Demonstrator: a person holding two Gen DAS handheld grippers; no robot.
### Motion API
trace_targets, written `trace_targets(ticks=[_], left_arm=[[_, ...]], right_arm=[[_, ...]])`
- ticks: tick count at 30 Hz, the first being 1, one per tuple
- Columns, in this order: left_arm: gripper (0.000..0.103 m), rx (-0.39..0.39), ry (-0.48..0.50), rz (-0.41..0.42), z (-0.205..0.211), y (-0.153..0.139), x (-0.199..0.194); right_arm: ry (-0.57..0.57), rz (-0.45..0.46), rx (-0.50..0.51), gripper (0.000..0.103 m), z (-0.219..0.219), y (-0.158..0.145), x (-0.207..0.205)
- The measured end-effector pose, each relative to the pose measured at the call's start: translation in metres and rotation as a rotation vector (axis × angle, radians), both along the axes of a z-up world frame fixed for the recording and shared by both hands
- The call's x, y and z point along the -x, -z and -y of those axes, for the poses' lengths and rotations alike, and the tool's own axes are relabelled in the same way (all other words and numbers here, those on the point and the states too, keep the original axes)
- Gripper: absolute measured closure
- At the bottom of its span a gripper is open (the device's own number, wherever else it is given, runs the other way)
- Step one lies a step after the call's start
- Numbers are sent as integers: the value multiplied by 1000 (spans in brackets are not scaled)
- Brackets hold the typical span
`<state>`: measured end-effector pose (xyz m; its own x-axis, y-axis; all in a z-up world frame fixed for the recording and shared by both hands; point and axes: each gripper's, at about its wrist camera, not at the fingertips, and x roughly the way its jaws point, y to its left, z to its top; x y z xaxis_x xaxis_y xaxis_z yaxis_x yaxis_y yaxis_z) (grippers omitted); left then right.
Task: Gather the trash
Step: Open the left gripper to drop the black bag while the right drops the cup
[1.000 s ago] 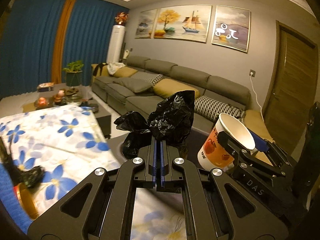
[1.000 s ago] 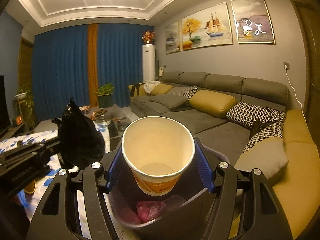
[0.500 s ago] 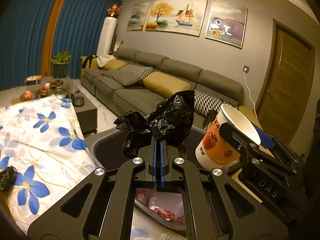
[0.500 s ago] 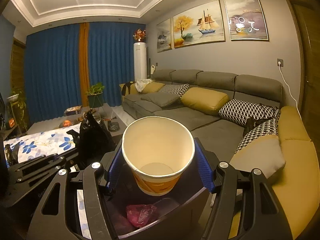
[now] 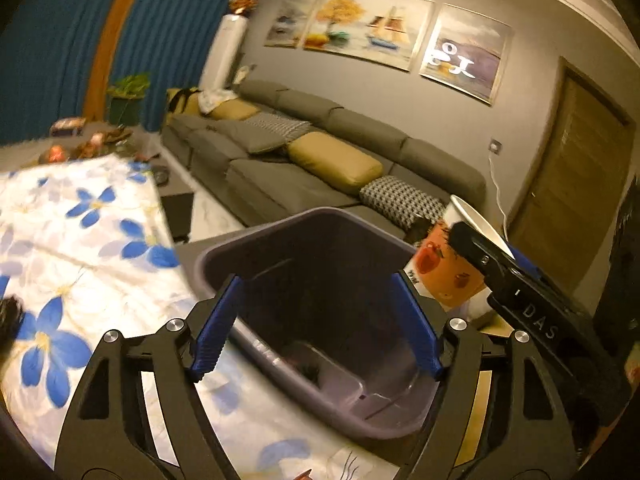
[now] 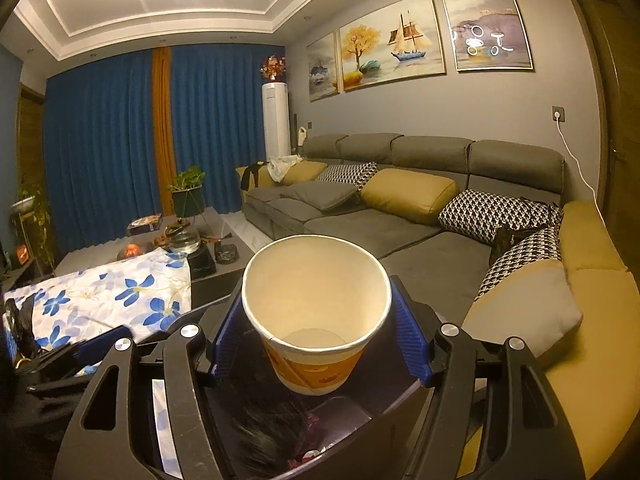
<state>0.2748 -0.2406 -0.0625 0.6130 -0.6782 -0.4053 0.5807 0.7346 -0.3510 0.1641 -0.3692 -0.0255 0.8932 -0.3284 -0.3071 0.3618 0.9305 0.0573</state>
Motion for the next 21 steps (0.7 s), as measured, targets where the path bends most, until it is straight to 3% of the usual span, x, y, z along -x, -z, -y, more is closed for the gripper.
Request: trace_targets(ticks=[6, 8, 12, 21], left_arm=[[21, -4, -124, 52, -38, -20, 29], [19, -13, -162, 74, -50, -24, 41], [19, -54, -244, 119, -76, -33, 66], [19, -118, -410, 170, -144, -47, 115]], right_arm=[[-14, -4, -5, 33, -5, 5, -8], [-21, -7, -4, 27, -7, 6, -10], [0, -1, 29, 23, -12, 1, -7], [-61, 99, 52, 16, -50, -22, 46]])
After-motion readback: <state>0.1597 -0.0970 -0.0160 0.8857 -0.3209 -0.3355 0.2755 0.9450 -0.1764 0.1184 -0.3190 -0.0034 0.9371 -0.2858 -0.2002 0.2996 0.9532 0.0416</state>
